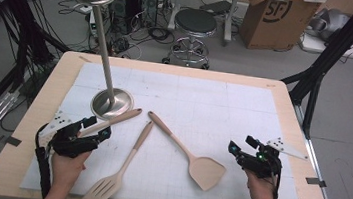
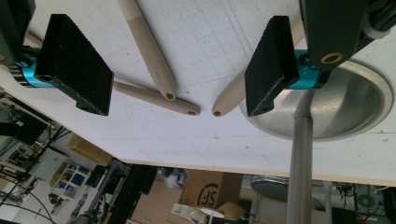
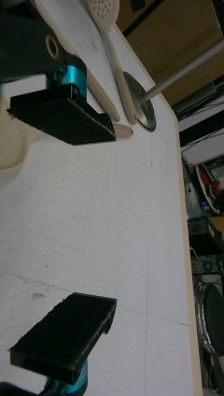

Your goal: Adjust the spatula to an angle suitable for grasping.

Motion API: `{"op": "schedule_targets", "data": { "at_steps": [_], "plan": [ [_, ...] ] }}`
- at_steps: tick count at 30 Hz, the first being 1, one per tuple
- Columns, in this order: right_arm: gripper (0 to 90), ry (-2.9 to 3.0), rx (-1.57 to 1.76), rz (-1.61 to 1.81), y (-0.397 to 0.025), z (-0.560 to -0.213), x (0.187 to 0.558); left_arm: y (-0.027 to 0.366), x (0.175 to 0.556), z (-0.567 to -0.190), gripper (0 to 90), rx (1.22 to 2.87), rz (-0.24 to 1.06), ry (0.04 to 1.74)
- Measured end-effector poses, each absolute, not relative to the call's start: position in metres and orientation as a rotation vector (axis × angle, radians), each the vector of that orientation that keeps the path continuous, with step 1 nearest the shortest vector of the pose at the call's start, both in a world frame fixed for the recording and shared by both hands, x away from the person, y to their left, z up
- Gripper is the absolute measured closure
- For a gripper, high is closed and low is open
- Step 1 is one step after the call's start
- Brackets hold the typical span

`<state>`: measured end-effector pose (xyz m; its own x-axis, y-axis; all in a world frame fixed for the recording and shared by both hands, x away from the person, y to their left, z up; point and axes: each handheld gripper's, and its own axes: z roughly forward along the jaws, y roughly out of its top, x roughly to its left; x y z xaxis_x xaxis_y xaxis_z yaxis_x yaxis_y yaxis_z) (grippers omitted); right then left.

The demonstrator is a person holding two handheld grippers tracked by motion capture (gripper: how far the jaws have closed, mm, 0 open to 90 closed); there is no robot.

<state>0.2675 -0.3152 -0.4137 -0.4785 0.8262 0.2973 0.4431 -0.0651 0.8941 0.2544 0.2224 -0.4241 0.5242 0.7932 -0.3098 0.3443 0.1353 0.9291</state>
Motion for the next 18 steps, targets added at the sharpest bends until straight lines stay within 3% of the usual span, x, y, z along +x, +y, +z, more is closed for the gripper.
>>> {"op": "schedule_targets", "data": {
  "at_steps": [11,15,18],
  "plan": [
    [16.2,1.893,1.350,1.559,-0.312,-0.415,0.268,0.226,0.260,-0.426,25.9,1.469,0.386,1.092],
    [16.2,1.890,1.357,1.562,-0.313,-0.415,0.268,0.233,0.264,-0.425,37.0,1.448,0.386,1.122],
    [16.2,1.889,1.343,1.577,-0.314,-0.415,0.268,0.240,0.273,-0.430,38.3,1.444,0.332,1.181]
  ]
}}
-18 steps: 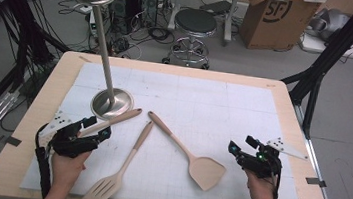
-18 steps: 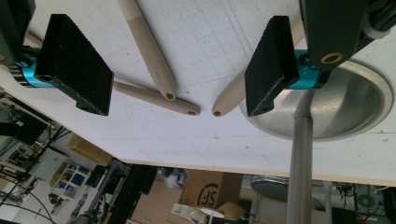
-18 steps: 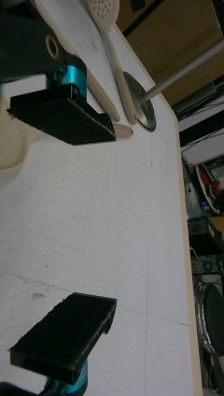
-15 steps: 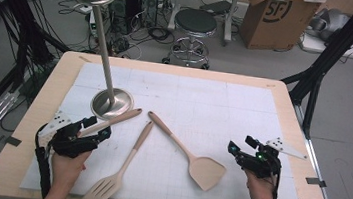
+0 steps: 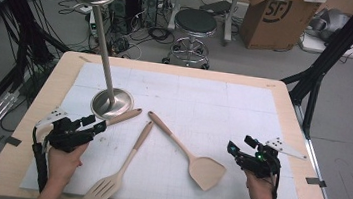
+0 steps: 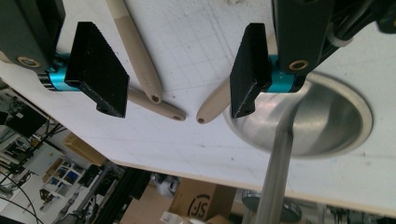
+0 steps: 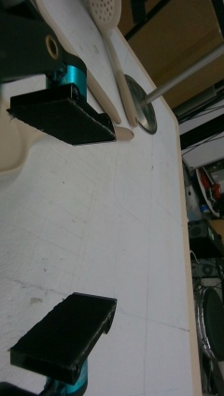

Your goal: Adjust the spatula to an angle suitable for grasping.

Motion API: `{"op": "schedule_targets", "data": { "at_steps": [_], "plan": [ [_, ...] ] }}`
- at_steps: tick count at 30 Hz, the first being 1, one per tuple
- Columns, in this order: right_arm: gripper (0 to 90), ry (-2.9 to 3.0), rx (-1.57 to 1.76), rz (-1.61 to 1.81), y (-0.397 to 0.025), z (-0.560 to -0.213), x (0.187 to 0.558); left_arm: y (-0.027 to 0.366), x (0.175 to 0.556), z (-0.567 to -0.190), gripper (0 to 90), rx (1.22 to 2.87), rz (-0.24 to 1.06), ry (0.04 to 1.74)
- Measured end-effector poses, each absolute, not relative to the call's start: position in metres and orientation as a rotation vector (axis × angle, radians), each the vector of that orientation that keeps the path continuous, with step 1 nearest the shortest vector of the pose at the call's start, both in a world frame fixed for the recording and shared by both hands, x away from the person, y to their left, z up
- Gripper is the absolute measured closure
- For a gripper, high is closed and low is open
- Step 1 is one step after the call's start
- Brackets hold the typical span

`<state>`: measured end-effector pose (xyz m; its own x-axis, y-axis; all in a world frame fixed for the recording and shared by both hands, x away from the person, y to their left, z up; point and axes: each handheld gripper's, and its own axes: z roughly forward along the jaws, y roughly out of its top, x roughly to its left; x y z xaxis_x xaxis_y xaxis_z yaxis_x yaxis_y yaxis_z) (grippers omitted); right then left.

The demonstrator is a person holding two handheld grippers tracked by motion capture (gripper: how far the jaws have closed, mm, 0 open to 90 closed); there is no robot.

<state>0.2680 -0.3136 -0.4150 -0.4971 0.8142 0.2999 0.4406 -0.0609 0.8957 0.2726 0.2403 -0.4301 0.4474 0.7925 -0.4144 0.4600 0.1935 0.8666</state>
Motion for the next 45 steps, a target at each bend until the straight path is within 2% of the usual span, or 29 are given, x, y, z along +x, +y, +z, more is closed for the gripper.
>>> {"op": "schedule_targets", "data": {
  "at_steps": [2,6,9,11,13,14,16,24,27,37,45],
  "plan": [
    [16.2,1.889,1.338,1.584,-0.313,-0.415,0.268,0.242,0.275,-0.432,38.3,1.442,0.325,1.198],
    [16.2,1.903,1.314,1.584,-0.310,-0.414,0.267,0.248,0.280,-0.434,48.3,1.434,0.320,1.252],
    [16.2,1.905,1.309,1.578,-0.310,-0.414,0.268,0.251,0.284,-0.435,51.3,1.439,0.320,1.299],
    [16.2,1.916,1.294,1.549,-0.307,-0.415,0.267,0.253,0.286,-0.436,58.7,1.452,0.318,1.323],
    [16.2,1.919,1.289,1.543,-0.306,-0.415,0.267,0.255,0.289,-0.437,61.0,1.460,0.309,1.337],
    [16.2,1.925,1.286,1.532,-0.305,-0.415,0.267,0.255,0.290,-0.437,67.0,1.454,0.302,1.350],
    [16.2,1.925,1.278,1.525,-0.304,-0.415,0.268,0.257,0.291,-0.437,71.9,1.453,0.290,1.365],
    [16.2,1.929,1.283,1.514,-0.305,-0.416,0.268,0.264,0.302,-0.435,86.9,1.435,0.236,1.435],
    [16.2,1.929,1.282,1.513,-0.305,-0.416,0.268,0.264,0.304,-0.436,89.5,1.427,0.199,1.475],
    [16.2,1.938,1.276,1.517,-0.302,-0.416,0.268,0.254,0.314,-0.439,90.0,1.463,0.174,1.568],
    [16.2,1.946,1.271,1.517,-0.301,-0.417,0.269,0.251,0.330,-0.452,90.0,1.490,0.151,1.718]
  ]
}}
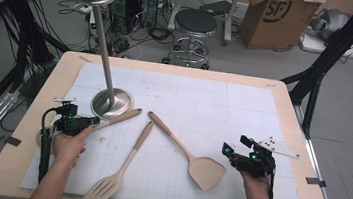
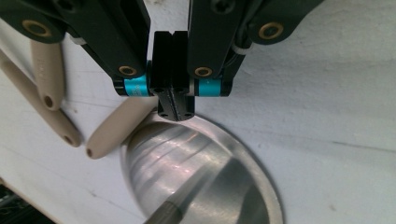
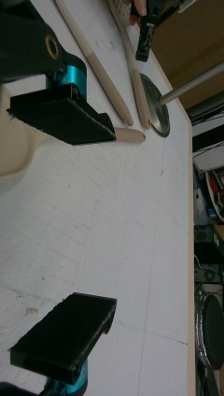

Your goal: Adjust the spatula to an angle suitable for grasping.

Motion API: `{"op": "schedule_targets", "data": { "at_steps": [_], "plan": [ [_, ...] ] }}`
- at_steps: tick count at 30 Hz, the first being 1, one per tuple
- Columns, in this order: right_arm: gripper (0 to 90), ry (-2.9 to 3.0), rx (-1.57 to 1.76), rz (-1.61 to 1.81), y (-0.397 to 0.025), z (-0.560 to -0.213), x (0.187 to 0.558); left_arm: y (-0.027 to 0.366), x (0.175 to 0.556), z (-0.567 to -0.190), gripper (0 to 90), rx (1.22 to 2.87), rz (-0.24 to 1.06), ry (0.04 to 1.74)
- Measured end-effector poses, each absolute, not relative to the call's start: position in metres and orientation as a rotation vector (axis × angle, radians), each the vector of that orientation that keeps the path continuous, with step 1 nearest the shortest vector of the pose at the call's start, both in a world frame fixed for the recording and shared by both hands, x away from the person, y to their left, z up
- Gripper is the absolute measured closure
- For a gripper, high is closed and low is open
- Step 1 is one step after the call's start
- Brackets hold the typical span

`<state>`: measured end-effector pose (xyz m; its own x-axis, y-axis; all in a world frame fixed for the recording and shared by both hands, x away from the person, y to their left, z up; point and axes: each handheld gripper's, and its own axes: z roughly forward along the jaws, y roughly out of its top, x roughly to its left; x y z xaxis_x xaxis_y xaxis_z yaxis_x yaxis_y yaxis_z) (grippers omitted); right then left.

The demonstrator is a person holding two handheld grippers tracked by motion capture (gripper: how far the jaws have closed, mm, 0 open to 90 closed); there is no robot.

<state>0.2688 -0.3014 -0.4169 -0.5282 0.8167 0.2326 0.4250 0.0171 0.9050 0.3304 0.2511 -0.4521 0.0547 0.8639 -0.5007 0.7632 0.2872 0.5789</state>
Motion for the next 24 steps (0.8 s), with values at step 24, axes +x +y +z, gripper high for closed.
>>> {"op": "schedule_targets", "data": {
  "at_steps": [24],
  "plan": [
    [16.2,1.935,1.248,1.548,-0.302,-0.415,0.267,0.220,0.320,-0.439,90.0,1.759,0.281,1.767]
  ]
}}
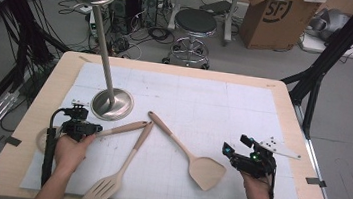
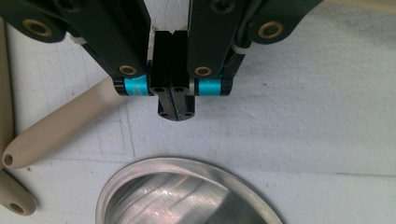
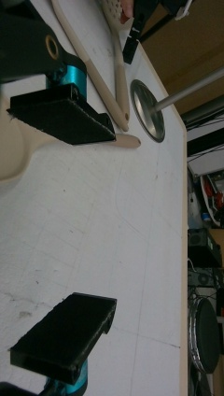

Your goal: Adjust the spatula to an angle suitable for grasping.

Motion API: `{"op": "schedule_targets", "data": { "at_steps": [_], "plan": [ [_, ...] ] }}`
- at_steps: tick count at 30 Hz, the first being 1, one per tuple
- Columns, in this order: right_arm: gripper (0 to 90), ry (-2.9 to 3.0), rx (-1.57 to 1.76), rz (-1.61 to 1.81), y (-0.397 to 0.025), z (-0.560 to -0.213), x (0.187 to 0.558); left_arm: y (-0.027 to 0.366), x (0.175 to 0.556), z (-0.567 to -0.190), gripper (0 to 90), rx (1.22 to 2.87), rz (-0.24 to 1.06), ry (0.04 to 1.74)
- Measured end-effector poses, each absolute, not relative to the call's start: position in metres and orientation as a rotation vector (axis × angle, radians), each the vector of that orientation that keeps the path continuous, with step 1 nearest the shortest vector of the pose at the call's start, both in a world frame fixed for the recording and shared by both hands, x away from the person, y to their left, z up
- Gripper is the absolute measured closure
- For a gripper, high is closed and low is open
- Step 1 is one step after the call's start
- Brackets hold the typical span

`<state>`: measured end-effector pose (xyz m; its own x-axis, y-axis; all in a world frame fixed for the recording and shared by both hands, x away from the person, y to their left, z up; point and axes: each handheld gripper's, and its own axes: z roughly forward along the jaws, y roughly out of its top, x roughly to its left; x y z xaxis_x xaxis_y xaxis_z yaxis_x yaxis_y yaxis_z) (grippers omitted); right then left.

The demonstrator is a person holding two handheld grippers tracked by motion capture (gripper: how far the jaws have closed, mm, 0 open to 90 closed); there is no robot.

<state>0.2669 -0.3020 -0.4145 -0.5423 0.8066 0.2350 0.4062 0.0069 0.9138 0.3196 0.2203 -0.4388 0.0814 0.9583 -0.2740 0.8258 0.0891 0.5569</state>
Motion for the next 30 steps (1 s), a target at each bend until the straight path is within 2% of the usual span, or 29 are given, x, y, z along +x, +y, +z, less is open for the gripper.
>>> {"op": "schedule_targets", "data": {
  "at_steps": [17,27,30],
  "plan": [
    [16.2,1.938,1.241,1.551,-0.301,-0.415,0.267,0.210,0.312,-0.430,90.0,1.904,0.305,1.714],
    [16.2,1.942,1.247,1.548,-0.302,-0.415,0.267,0.218,0.313,-0.432,89.6,1.826,0.301,1.721],
    [16.2,1.942,1.251,1.547,-0.302,-0.415,0.267,0.221,0.312,-0.430,83.4,1.802,0.320,1.702]
  ]
}}
